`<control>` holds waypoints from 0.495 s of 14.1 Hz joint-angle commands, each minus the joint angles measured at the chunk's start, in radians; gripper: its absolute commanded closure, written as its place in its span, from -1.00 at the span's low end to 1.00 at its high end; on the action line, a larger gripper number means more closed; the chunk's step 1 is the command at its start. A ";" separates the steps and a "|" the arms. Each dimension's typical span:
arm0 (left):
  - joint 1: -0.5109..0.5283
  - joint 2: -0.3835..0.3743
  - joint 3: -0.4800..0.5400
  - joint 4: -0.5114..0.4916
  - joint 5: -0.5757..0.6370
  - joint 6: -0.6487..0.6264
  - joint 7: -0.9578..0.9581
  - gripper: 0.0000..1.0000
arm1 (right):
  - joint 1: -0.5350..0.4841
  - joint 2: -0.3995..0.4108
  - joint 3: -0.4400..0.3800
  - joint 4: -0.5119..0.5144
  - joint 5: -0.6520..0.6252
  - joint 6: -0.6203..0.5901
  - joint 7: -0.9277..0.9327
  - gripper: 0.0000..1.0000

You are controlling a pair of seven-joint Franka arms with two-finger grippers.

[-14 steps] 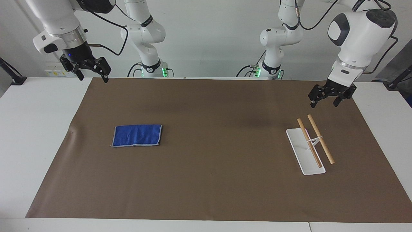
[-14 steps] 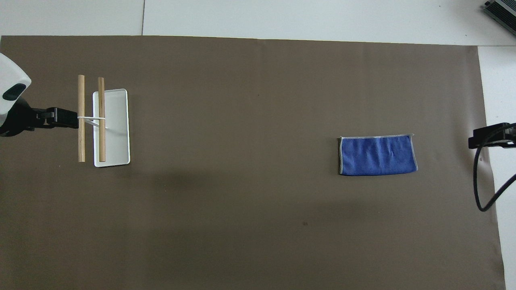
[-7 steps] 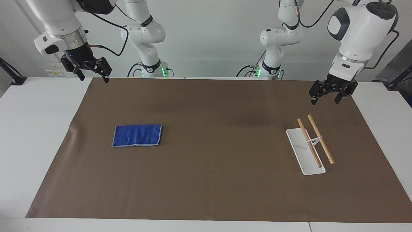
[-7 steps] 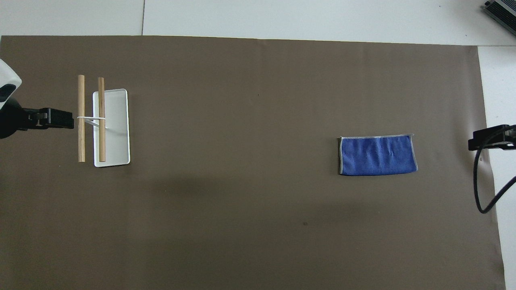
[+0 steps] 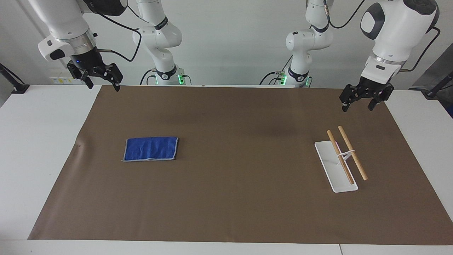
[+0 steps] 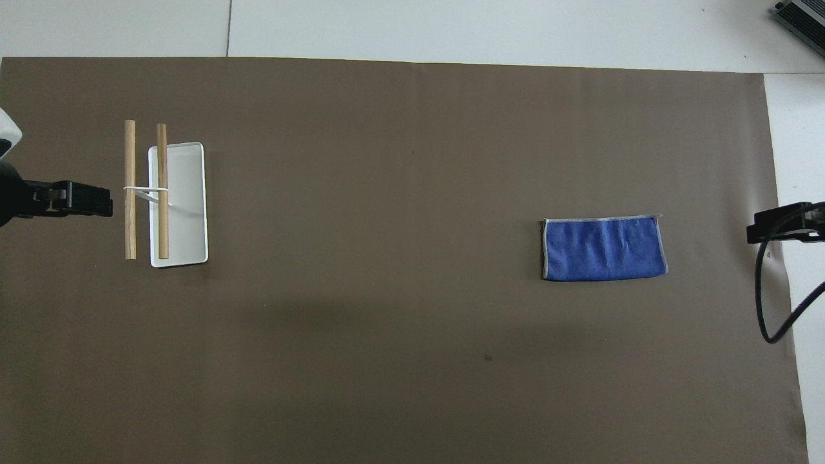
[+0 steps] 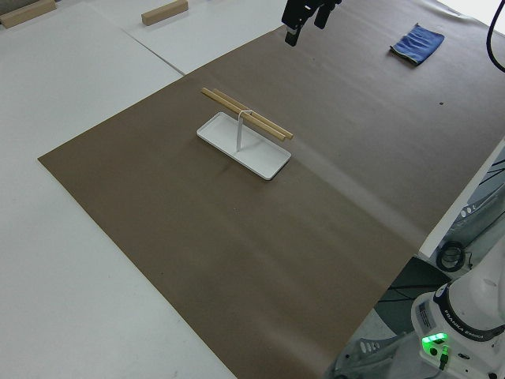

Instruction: Right arm passes towel to left arm to hang

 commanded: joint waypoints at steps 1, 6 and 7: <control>-0.007 -0.007 0.003 0.007 -0.005 -0.050 -0.013 -1.00 | -0.002 -0.031 0.005 -0.037 -0.003 0.006 -0.005 -1.00; -0.007 -0.020 0.005 -0.002 -0.005 -0.104 -0.013 -1.00 | 0.017 -0.055 0.006 -0.192 -0.004 0.191 -0.018 -1.00; -0.007 -0.027 0.005 -0.004 -0.005 -0.121 -0.014 -1.00 | 0.031 -0.052 0.006 -0.241 -0.004 0.257 -0.017 -1.00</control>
